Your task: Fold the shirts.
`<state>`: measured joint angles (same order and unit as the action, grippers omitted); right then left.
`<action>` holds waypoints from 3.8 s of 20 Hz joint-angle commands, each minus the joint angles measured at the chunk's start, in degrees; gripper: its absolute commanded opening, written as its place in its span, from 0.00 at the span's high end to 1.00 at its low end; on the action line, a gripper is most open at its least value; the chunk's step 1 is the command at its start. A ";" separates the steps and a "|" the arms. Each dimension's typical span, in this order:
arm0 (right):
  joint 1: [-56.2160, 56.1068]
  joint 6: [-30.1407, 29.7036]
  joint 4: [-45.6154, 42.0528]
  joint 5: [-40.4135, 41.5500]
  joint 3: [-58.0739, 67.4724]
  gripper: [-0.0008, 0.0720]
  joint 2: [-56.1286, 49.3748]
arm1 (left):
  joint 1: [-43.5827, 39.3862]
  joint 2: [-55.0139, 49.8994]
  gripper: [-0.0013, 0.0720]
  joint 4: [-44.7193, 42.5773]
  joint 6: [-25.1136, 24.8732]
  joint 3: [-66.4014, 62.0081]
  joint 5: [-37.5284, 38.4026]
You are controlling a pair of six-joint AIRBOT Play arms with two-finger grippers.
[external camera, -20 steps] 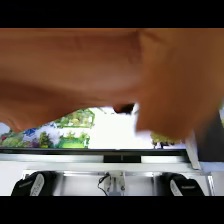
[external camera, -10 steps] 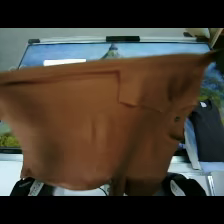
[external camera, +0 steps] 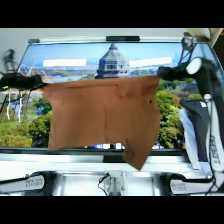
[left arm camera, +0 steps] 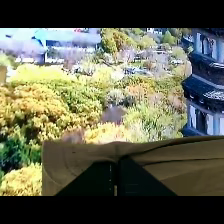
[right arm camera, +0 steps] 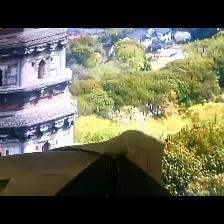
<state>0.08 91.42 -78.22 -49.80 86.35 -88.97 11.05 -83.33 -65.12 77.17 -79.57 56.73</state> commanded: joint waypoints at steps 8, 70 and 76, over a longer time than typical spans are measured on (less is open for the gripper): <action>0.44 0.79 2.78 -4.85 -0.39 0.88 -10.25 | -3.15 -21.66 0.94 0.00 -1.51 -12.90 6.34; -8.44 6.19 11.56 -9.62 -50.18 0.88 17.79 | 12.85 10.21 0.94 3.69 -11.08 35.78 13.11; -3.61 10.47 -3.74 -6.19 -25.86 0.88 22.56 | 11.65 9.44 0.94 8.59 -12.17 15.87 15.85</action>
<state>-5.19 99.22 -75.77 -58.94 50.09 -66.98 23.55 -72.79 -59.64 64.62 -55.18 71.72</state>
